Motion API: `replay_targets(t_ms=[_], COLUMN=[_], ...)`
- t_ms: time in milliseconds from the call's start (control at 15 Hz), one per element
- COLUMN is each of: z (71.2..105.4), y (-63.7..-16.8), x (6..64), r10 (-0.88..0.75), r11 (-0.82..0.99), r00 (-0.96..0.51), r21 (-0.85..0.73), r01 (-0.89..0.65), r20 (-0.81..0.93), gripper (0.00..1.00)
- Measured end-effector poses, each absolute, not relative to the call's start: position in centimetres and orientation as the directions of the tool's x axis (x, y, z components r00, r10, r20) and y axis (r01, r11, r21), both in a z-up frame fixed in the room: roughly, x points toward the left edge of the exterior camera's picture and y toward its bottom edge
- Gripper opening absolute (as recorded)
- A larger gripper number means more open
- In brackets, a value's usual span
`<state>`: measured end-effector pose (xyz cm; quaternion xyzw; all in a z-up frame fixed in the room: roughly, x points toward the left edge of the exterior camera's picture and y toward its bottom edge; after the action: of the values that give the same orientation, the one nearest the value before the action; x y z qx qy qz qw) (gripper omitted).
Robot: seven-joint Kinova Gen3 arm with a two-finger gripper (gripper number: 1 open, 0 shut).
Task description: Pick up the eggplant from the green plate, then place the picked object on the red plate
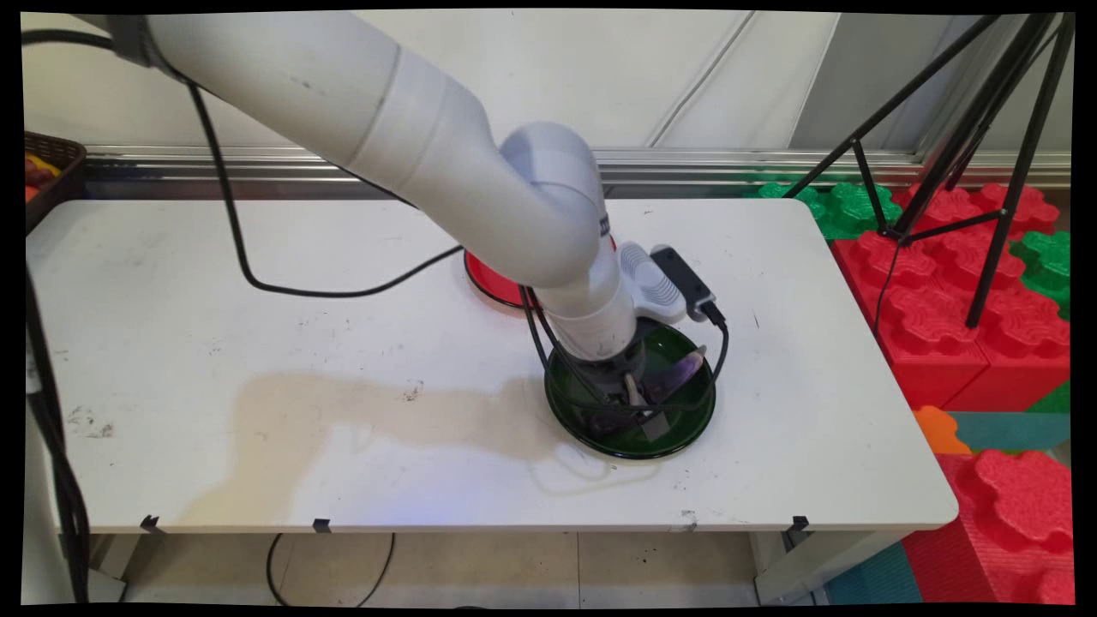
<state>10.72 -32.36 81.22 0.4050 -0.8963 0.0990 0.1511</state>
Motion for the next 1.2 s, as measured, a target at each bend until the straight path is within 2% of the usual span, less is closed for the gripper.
replay_targets(t_ms=[267, 333, 800, 1200], z=[79.6, 79.4, 79.6, 84.5], y=[-32.7, -32.8, -32.2, -31.2], x=[10.1, 10.0, 10.2, 12.1], r10=[-0.712, -0.716, -0.726, -0.693], r11=[0.636, 0.632, 0.61, 0.61], r00=[-0.608, -0.604, -0.58, -0.577], r21=[-0.045, -0.042, -0.042, -0.076], r01=[-0.771, -0.774, -0.791, -0.789], r20=[0.35, 0.351, 0.37, 0.433], gripper=[1.0, 0.0, 0.0, 0.0])
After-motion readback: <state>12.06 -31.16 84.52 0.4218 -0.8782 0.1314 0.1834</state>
